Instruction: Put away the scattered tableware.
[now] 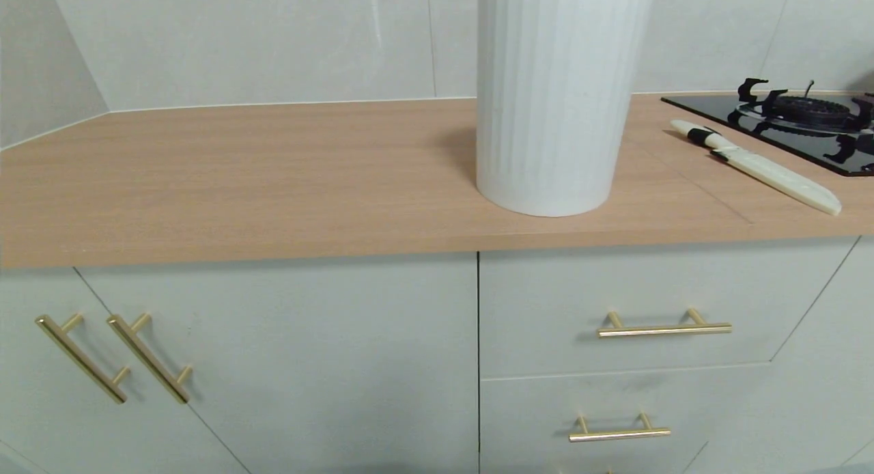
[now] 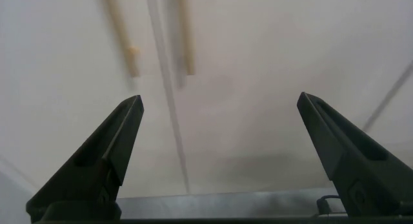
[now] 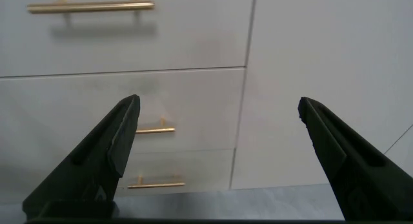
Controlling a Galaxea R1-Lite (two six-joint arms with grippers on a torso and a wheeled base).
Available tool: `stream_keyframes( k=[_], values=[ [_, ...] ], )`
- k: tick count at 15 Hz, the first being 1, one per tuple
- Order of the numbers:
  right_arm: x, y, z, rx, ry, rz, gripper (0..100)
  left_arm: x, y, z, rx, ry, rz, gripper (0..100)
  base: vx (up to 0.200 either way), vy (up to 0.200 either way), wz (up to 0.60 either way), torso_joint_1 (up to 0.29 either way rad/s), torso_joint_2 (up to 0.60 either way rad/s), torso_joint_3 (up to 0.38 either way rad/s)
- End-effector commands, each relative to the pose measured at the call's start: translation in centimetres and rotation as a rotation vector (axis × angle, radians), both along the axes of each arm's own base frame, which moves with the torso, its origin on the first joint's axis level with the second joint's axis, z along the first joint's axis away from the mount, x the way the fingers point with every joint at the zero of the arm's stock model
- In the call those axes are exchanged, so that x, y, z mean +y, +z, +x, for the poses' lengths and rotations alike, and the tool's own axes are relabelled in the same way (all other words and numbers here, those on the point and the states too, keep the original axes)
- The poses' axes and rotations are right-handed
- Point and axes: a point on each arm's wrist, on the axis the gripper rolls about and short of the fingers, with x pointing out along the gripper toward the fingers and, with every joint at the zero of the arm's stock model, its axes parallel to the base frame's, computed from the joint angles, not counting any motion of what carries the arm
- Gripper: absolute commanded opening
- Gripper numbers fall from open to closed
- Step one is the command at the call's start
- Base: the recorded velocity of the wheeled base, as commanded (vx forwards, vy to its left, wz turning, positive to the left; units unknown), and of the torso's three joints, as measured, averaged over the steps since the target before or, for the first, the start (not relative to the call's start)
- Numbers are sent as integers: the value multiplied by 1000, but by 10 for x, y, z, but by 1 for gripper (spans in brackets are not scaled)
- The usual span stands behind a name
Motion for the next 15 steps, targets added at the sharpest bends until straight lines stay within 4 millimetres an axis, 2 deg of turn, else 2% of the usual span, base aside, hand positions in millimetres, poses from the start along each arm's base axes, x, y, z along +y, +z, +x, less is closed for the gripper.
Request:
stream_keyframes(
  k=[1,5,13,15],
  values=[
    [0,0,0,1,1,-1,100,0,0,0,0,0,0,100,0,-200,0,7,7,2],
    [0,0,0,1,-1,-1,100,0,0,0,0,0,0,100,0,-200,0,0,5,6],
    [0,0,0,1,-1,-1,100,0,0,0,0,0,-2,100,0,0,0,0,0,0],
    [0,0,0,1,1,-1,100,0,0,0,0,0,-5,100,200,0,0,-2,5,5]
  ],
)
